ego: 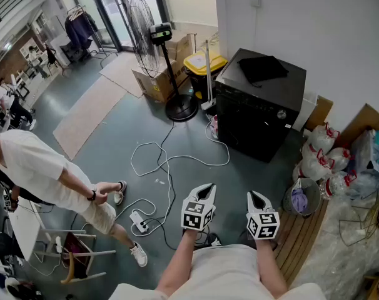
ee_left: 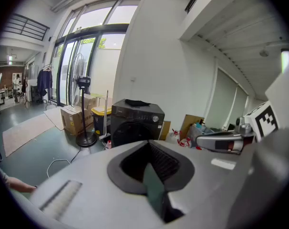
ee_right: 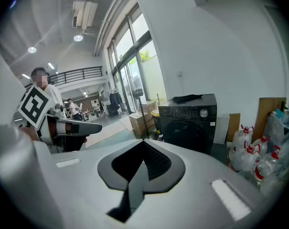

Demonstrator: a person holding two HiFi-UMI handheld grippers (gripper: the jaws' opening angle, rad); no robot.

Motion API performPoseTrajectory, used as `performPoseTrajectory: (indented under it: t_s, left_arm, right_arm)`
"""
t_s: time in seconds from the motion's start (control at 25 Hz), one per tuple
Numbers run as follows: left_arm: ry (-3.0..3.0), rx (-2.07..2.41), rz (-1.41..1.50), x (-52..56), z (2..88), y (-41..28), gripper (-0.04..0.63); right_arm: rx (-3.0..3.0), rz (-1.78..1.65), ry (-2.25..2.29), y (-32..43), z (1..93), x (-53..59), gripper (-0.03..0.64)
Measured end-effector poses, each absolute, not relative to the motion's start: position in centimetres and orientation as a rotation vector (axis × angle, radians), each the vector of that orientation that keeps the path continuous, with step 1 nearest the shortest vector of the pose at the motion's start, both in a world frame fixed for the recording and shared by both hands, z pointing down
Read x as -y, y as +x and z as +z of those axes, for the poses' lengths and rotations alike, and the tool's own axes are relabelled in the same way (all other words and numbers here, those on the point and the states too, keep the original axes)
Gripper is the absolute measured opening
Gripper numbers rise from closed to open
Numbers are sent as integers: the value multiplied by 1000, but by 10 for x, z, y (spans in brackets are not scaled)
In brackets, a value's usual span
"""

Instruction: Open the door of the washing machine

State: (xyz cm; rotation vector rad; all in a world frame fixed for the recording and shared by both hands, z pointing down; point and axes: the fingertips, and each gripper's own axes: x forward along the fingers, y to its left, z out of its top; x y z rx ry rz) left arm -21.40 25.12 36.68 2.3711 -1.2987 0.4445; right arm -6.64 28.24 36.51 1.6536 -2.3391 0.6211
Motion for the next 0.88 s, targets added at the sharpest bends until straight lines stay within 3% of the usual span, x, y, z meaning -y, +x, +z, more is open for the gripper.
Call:
performPoseTrajectory:
  t_s: [0.88]
  left_arm:
    - [2372,1359,277,-238,360,-238,57]
  right_arm:
    - [2439,721,1576,-91,370,-274,0]
